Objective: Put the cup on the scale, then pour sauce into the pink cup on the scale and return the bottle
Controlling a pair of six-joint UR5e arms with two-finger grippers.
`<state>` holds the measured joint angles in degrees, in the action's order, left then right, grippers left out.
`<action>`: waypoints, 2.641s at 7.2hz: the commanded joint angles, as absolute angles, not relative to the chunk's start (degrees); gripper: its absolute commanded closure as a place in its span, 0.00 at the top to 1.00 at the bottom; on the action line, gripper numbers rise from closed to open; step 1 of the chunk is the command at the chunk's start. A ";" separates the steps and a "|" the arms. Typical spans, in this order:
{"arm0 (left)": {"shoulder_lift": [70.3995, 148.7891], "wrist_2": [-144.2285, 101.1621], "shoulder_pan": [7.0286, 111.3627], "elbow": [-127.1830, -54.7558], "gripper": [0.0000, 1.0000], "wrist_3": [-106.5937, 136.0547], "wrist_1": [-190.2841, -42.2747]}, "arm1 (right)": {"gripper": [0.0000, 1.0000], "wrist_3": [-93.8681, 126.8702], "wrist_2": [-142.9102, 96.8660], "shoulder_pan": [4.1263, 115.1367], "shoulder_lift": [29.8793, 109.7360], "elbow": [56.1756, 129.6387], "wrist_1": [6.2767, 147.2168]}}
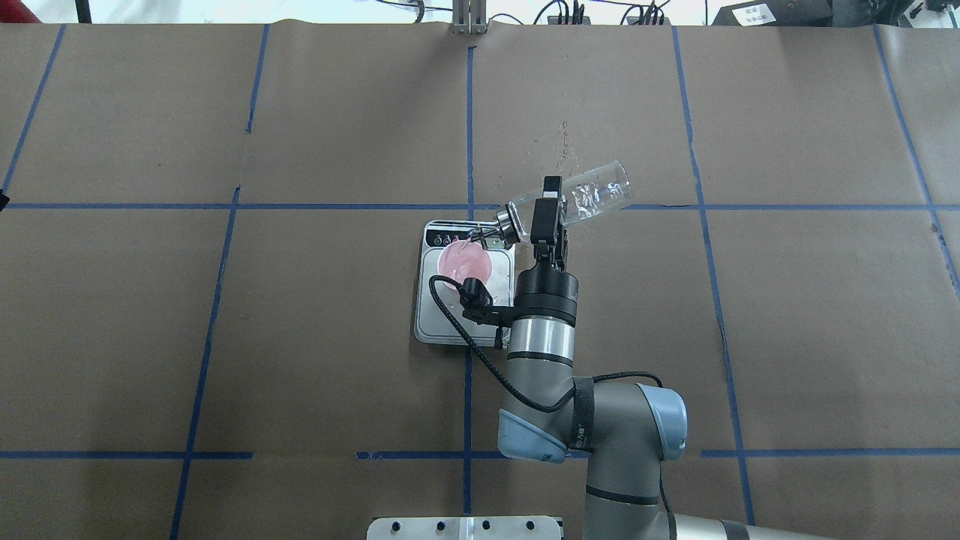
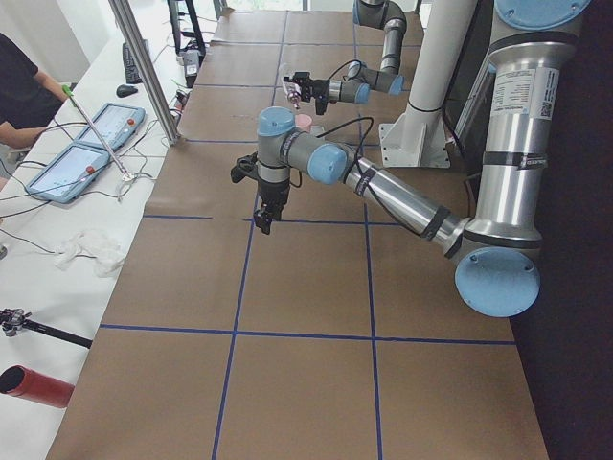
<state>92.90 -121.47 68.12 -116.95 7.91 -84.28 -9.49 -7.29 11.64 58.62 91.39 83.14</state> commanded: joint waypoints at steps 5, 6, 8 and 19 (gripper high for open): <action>92.90 -121.46 68.12 -118.30 0.64 8.00 -84.11 | 0.00 4.86 -11.06 11.43 61.87 92.64 67.59; 92.90 -121.46 68.12 -118.39 0.65 8.00 -84.02 | 0.00 11.97 -12.73 11.43 61.87 92.72 67.50; 92.90 -121.46 68.12 -118.39 0.65 8.09 -84.02 | 0.00 25.68 -17.20 11.69 62.40 93.51 66.45; 92.73 -121.73 68.38 -118.12 0.68 8.09 -84.03 | 0.00 66.35 -34.71 12.30 89.29 107.31 52.47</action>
